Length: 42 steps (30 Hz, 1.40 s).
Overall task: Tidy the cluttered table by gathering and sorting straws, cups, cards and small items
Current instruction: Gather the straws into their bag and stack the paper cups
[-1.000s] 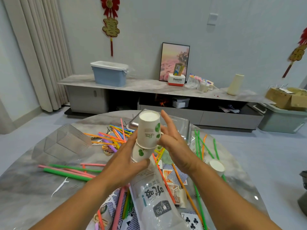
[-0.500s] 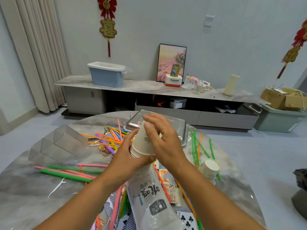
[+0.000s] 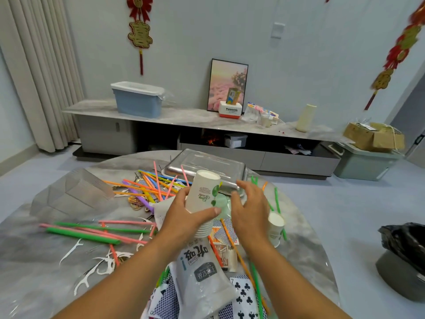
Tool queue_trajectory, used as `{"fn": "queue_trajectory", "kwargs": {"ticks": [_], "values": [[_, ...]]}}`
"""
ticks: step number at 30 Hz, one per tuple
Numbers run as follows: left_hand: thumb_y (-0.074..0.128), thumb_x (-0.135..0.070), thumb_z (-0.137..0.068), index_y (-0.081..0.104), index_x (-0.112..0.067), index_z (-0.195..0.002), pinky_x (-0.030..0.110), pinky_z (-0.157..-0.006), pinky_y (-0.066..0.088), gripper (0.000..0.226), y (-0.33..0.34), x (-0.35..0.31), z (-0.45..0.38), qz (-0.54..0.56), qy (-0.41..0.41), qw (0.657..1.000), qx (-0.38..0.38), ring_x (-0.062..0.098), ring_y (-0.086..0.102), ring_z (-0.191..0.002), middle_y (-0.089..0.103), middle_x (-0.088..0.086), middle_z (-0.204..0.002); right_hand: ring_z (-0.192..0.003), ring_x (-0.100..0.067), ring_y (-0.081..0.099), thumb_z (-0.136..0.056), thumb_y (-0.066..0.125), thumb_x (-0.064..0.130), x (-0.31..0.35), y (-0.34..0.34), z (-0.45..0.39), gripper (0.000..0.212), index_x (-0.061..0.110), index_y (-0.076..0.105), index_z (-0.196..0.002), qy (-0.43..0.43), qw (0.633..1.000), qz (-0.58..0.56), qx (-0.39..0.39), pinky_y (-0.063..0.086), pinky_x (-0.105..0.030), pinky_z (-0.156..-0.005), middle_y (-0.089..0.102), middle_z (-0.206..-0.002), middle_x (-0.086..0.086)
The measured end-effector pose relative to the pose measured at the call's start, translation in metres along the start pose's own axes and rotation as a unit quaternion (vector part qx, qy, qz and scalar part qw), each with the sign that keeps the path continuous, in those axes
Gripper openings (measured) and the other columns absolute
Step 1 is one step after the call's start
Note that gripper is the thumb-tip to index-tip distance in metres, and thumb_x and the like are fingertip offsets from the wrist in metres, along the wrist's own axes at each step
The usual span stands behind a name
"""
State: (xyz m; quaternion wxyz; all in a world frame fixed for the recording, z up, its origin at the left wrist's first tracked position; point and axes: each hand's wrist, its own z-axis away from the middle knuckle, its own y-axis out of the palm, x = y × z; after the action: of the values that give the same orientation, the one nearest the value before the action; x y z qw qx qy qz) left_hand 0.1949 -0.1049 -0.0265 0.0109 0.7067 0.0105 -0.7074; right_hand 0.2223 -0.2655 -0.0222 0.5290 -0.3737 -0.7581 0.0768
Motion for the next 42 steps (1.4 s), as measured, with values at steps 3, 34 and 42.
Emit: {"fn": "queue_trajectory", "kwargs": {"ticks": [3,34,42], "values": [[0.091,-0.045,-0.063,0.046,-0.045,-0.123,0.027,-0.068,0.052,0.075,0.003,-0.001,0.002,-0.005,-0.009,1.0,-0.001,0.013,0.068,-0.094,0.068,-0.014,-0.106,-0.145,-0.026,0.032,-0.09,0.064,0.028,-0.035,-0.02,-0.009,0.047,0.032,0.056,-0.136,0.089,0.975,0.203,0.017,0.015,-0.05,-0.123,0.041,-0.153,-0.004],[0.094,-0.035,-0.065,0.053,-0.045,-0.11,0.027,-0.064,0.049,0.062,-0.091,0.021,-0.027,-0.076,0.047,0.987,-0.132,-0.001,0.066,-0.077,0.065,-0.013,-0.098,-0.113,-0.005,0.061,-0.088,0.068,0.053,0.116,0.066,-0.06,0.048,0.044,0.06,-0.134,-0.156,0.942,-0.084,0.284,0.052,-0.031,-0.098,0.063,-0.131,0.013],[0.098,-0.037,-0.058,0.043,-0.053,-0.127,0.027,-0.079,0.055,0.09,-0.094,0.015,-0.032,-0.031,0.052,0.996,-0.07,-0.001,0.066,-0.097,0.067,-0.02,-0.11,-0.122,-0.006,0.059,-0.094,0.053,0.064,0.107,0.09,-0.044,0.054,0.044,0.047,-0.144,-0.144,0.894,-0.083,0.417,0.049,-0.031,-0.105,0.059,-0.138,0.016]]}}
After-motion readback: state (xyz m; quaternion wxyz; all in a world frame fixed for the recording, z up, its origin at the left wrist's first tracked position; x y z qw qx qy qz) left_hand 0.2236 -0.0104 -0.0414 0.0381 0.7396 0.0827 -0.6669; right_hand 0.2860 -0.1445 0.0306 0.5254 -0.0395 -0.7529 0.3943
